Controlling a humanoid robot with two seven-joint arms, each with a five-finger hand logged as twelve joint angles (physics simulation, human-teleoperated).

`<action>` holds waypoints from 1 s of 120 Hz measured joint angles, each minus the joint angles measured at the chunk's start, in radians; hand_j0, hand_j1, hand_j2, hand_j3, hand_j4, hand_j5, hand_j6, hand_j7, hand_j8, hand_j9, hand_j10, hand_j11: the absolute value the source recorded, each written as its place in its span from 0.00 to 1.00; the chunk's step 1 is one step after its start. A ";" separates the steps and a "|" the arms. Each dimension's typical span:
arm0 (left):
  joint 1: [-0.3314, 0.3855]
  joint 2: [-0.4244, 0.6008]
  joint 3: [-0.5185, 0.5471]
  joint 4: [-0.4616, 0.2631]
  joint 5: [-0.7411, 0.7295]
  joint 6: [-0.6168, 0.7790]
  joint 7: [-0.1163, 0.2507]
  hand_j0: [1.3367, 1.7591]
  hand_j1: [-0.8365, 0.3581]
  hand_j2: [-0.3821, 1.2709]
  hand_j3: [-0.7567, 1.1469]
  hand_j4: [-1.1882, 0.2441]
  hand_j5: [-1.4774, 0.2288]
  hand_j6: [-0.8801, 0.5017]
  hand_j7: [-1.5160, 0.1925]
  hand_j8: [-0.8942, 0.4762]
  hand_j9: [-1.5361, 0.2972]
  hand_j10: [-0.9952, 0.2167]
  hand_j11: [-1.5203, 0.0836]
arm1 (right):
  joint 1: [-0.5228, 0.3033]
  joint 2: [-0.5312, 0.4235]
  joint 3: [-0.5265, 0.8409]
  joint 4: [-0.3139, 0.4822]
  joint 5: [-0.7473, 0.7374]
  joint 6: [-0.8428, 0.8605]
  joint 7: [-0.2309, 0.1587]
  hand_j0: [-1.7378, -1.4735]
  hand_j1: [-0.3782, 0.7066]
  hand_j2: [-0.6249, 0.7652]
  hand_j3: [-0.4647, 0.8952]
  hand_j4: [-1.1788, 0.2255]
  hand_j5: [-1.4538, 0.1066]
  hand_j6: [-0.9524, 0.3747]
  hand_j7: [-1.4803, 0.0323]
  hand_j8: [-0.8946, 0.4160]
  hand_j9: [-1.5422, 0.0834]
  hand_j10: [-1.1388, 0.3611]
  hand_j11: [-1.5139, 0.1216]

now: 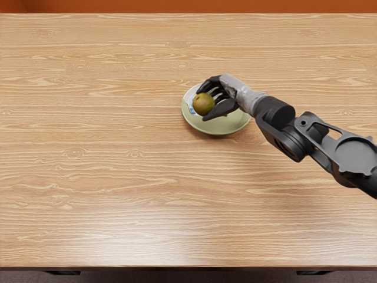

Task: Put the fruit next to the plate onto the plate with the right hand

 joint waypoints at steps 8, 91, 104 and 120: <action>0.000 0.000 0.000 0.000 0.000 0.000 0.000 0.76 0.99 0.23 0.40 0.83 0.87 0.64 0.89 0.65 0.84 0.82 0.95 | 0.001 0.003 -0.001 -0.023 -0.001 -0.002 0.000 0.31 0.55 0.59 0.34 0.40 0.35 0.40 0.40 0.32 0.39 0.39 0.36; 0.009 0.000 0.003 -0.001 0.000 -0.005 0.001 0.76 0.99 0.23 0.40 0.83 0.87 0.64 0.89 0.65 0.84 0.82 0.95 | 0.111 -0.238 0.050 -0.039 0.341 0.380 -0.107 0.30 0.09 0.45 0.34 0.79 0.87 0.67 0.92 0.63 0.89 0.71 0.87; 0.009 0.000 0.003 -0.001 0.000 -0.006 0.001 0.76 0.99 0.23 0.40 0.83 0.87 0.64 0.89 0.65 0.84 0.82 0.95 | 0.111 -0.358 0.068 -0.040 0.486 0.584 -0.112 0.30 0.07 0.45 0.34 0.80 0.89 0.69 0.94 0.65 0.91 0.73 0.89; 0.009 0.000 0.003 -0.001 -0.001 -0.006 0.001 0.76 0.99 0.23 0.40 0.83 0.87 0.64 0.89 0.65 0.84 0.82 0.95 | 0.075 -0.453 0.075 -0.045 0.604 0.674 -0.112 0.30 0.06 0.45 0.34 0.82 0.90 0.70 0.95 0.66 0.92 0.74 0.90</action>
